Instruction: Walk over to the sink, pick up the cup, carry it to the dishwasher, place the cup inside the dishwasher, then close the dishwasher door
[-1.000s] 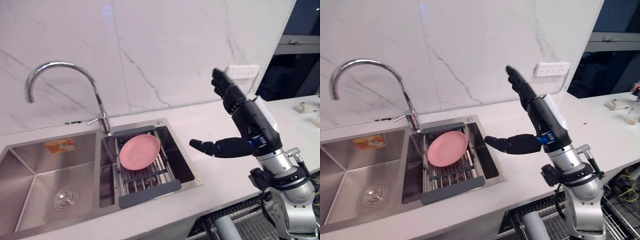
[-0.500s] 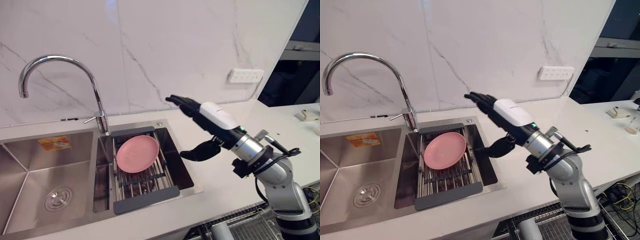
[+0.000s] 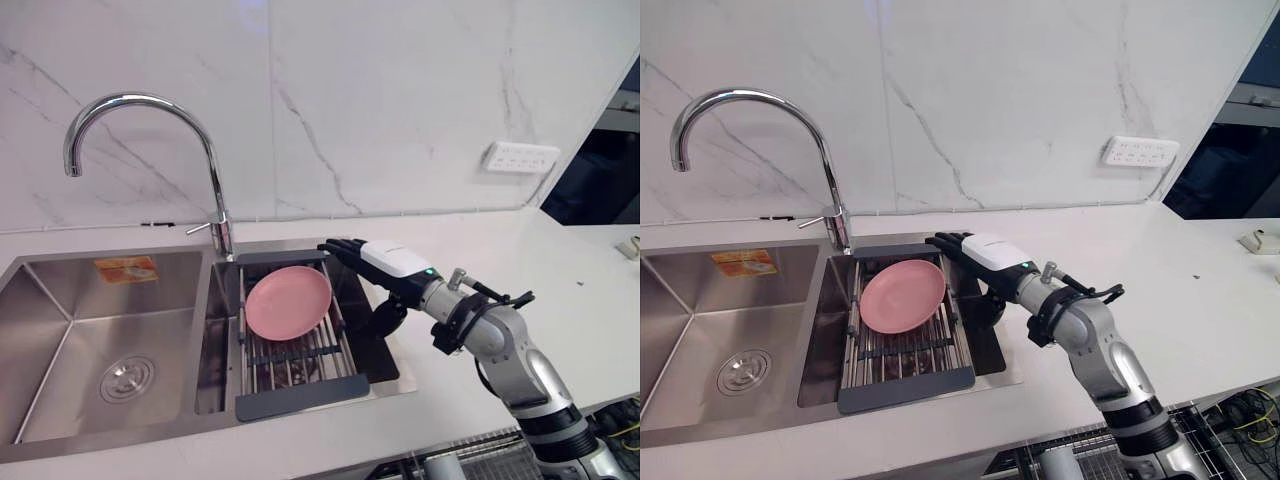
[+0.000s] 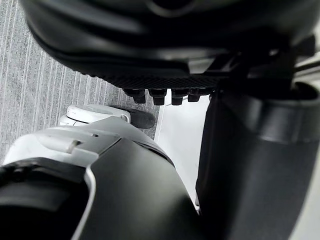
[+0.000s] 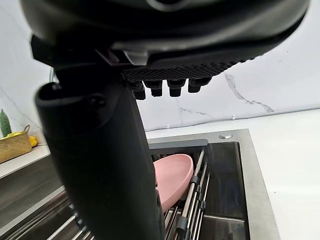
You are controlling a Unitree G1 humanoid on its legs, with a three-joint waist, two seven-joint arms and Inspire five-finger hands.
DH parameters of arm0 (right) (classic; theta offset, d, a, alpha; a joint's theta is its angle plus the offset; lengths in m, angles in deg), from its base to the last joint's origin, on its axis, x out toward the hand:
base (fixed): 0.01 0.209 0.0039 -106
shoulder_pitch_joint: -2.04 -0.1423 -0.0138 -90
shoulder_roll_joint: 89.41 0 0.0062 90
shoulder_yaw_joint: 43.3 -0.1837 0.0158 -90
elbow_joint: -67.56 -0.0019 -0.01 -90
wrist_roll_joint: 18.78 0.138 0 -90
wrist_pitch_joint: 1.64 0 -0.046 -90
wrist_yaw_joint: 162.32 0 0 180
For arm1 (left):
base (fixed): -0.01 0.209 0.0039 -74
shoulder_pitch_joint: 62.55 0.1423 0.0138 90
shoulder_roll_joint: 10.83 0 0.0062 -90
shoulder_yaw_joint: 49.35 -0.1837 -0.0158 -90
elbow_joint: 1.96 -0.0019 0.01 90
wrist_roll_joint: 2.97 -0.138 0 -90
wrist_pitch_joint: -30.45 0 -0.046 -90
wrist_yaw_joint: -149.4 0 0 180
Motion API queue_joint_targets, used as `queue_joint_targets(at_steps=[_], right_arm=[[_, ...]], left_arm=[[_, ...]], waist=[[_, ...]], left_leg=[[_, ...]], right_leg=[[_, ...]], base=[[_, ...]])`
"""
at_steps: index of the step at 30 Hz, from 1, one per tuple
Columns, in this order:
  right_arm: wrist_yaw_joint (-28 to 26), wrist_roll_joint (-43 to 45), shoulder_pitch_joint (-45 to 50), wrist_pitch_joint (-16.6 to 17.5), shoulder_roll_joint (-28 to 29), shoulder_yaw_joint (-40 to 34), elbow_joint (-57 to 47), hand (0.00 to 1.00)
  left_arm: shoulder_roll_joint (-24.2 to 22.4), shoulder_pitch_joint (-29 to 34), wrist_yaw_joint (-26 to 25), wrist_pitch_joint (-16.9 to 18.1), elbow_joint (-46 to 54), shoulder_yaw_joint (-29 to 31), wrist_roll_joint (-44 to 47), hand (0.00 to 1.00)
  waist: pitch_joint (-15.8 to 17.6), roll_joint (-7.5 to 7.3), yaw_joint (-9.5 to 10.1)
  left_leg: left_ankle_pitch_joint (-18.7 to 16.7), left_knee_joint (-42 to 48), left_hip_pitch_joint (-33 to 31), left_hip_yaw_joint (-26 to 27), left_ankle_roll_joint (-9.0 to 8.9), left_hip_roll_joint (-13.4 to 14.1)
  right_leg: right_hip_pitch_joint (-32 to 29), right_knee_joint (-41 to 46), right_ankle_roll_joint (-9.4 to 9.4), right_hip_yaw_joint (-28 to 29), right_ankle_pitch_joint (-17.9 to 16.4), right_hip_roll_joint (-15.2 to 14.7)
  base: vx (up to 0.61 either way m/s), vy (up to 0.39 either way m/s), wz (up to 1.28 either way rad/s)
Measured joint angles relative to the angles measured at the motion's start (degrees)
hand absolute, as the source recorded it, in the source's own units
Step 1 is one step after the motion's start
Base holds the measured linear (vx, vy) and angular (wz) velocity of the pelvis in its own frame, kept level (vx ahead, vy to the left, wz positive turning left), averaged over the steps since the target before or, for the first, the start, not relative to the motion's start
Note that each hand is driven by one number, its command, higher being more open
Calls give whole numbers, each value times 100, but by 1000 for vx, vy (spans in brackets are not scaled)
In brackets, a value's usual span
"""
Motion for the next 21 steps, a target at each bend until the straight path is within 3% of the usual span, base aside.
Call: queue_joint_targets(at_steps=[21], right_arm=[[605,-767,-400,-238,720,1111,1555,100]], left_arm=[[-77,-119,-52,-250,230,7,-93,100]], waist=[[51,21,269]], left_leg=[[117,-1,-74,-279,-1,-40]], right_leg=[[105,-4,-2,-311,3,-5]], base=[[-40,2,7]])
